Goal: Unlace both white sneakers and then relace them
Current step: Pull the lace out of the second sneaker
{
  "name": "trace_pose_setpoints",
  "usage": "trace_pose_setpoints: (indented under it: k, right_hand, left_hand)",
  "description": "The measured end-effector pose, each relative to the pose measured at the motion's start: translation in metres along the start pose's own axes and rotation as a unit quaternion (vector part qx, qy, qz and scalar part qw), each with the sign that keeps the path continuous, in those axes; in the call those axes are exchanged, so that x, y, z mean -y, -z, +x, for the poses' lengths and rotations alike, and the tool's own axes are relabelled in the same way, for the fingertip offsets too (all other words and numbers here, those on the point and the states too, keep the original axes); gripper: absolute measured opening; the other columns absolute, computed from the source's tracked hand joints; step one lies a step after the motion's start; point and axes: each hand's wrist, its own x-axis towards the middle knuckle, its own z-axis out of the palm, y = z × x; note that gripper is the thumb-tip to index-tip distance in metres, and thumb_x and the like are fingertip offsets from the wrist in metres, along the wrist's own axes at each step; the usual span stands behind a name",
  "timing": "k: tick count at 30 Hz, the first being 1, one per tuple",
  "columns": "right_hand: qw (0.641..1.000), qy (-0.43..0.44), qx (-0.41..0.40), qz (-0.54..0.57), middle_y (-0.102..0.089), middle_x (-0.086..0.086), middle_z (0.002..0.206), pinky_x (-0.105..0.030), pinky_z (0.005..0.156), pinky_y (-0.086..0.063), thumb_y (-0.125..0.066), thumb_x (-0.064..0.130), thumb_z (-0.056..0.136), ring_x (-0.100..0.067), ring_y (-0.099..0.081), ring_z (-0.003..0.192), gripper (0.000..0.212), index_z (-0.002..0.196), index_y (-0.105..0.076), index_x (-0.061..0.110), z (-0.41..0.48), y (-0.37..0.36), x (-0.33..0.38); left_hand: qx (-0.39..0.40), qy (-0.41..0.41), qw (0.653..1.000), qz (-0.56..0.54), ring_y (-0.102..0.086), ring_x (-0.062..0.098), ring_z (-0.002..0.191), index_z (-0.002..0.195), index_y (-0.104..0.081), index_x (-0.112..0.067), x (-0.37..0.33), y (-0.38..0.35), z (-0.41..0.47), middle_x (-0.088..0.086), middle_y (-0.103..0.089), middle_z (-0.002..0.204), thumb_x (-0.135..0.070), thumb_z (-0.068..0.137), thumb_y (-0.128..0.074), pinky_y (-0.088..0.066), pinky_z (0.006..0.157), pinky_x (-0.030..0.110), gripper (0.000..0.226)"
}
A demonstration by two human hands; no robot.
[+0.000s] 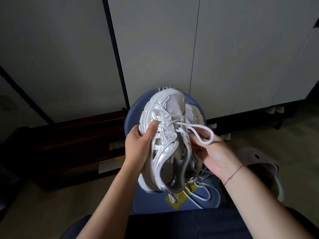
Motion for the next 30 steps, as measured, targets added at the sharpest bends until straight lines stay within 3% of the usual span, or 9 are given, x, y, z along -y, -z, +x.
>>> trace_pose_setpoints:
  k: [5,10,13,15,18,22,25,28,30]
  right_hand:
    - [0.998,0.006,-0.051,0.046,-0.071,-0.003,0.067,-0.021,0.051,-0.052,-0.066,0.01,0.07,-0.011,-0.065,0.056,0.007,0.072,-0.073,0.011,-0.001,-0.006,0.0]
    - [0.998,-0.007,-0.063,0.018,-0.062,0.001,0.054,-0.017,0.046,-0.047,-0.056,0.01,0.09,-0.009,-0.057,0.047,0.021,0.07,-0.064,0.01,0.002,-0.005,0.0]
    - [0.988,-0.069,-0.015,0.139,-0.048,0.005,0.053,-0.016,0.046,-0.043,-0.047,0.018,0.094,-0.007,-0.045,0.044,0.026,0.069,-0.052,0.014,0.005,0.0,0.006]
    - [0.969,-0.06,0.006,0.239,-0.041,0.007,0.056,-0.016,0.048,-0.04,-0.046,0.021,0.089,-0.006,-0.04,0.047,0.024,0.066,-0.046,0.017,0.009,0.009,0.017]
    - [0.952,-0.033,-0.04,0.301,-0.042,0.008,0.054,-0.018,0.05,-0.036,-0.042,0.026,0.093,-0.006,-0.04,0.045,0.033,0.062,-0.047,0.017,0.014,0.023,0.03]
    - [0.981,-0.07,-0.091,0.159,-0.052,0.004,0.058,-0.018,0.054,-0.045,-0.048,0.043,0.092,-0.007,-0.05,0.051,0.033,0.081,-0.057,0.013,0.013,0.02,0.021]
    - [0.995,-0.064,-0.04,0.061,-0.065,-0.004,0.072,-0.022,0.06,-0.054,-0.062,0.031,0.077,-0.012,-0.062,0.063,0.027,0.089,-0.063,0.007,0.008,0.006,0.005]
    - [0.998,-0.008,-0.062,0.026,-0.071,-0.006,0.073,-0.025,0.058,-0.056,-0.067,0.017,0.076,-0.016,-0.068,0.064,0.009,0.074,-0.066,0.007,0.003,-0.001,-0.001]
    - [0.996,0.014,-0.079,0.026,-0.071,-0.005,0.068,-0.024,0.056,-0.055,-0.063,0.01,0.084,-0.014,-0.067,0.06,0.017,0.068,-0.067,0.01,0.003,-0.001,0.0]
  left_hand:
    - [0.013,-0.004,1.0,0.021,-0.07,0.006,0.074,0.093,-0.065,-0.017,-0.001,-0.003,-0.003,-0.006,-0.073,0.085,-0.055,0.079,-0.069,-0.051,0.065,0.021,0.04]
    - [0.018,-0.011,0.999,0.036,-0.069,0.007,0.075,0.09,-0.064,-0.018,-0.001,-0.006,-0.005,-0.005,-0.073,0.084,-0.056,0.079,-0.069,-0.051,0.067,0.023,0.04]
    - [0.019,-0.008,0.999,0.028,-0.07,0.01,0.078,0.092,-0.065,-0.016,0.0,-0.005,-0.003,-0.004,-0.074,0.086,-0.057,0.078,-0.069,-0.055,0.072,0.028,0.043]
    - [0.011,-0.012,0.999,0.027,-0.07,0.009,0.077,0.093,-0.066,-0.016,-0.001,-0.003,-0.002,-0.004,-0.074,0.086,-0.057,0.078,-0.068,-0.055,0.072,0.027,0.044]
    - [0.0,-0.012,1.0,0.024,-0.069,0.004,0.073,0.094,-0.066,-0.015,-0.001,-0.002,-0.001,-0.006,-0.073,0.085,-0.055,0.08,-0.068,-0.05,0.062,0.015,0.043]
    - [0.0,-0.01,0.999,0.03,-0.069,0.005,0.075,0.095,-0.066,-0.015,0.0,-0.003,-0.001,-0.005,-0.073,0.086,-0.056,0.08,-0.068,-0.049,0.064,0.018,0.043]
    - [0.002,-0.005,1.0,0.025,-0.07,0.007,0.076,0.094,-0.066,-0.015,0.0,-0.006,-0.001,-0.004,-0.073,0.086,-0.056,0.079,-0.069,-0.051,0.068,0.022,0.044]
    - [0.007,-0.006,1.0,0.027,-0.07,0.007,0.076,0.093,-0.065,-0.016,0.0,-0.006,-0.002,-0.005,-0.073,0.085,-0.056,0.078,-0.069,-0.054,0.069,0.024,0.043]
    - [0.009,-0.011,0.999,0.036,-0.069,0.004,0.072,0.091,-0.065,-0.016,0.0,-0.006,-0.003,-0.006,-0.073,0.084,-0.056,0.079,-0.069,-0.052,0.065,0.019,0.041]
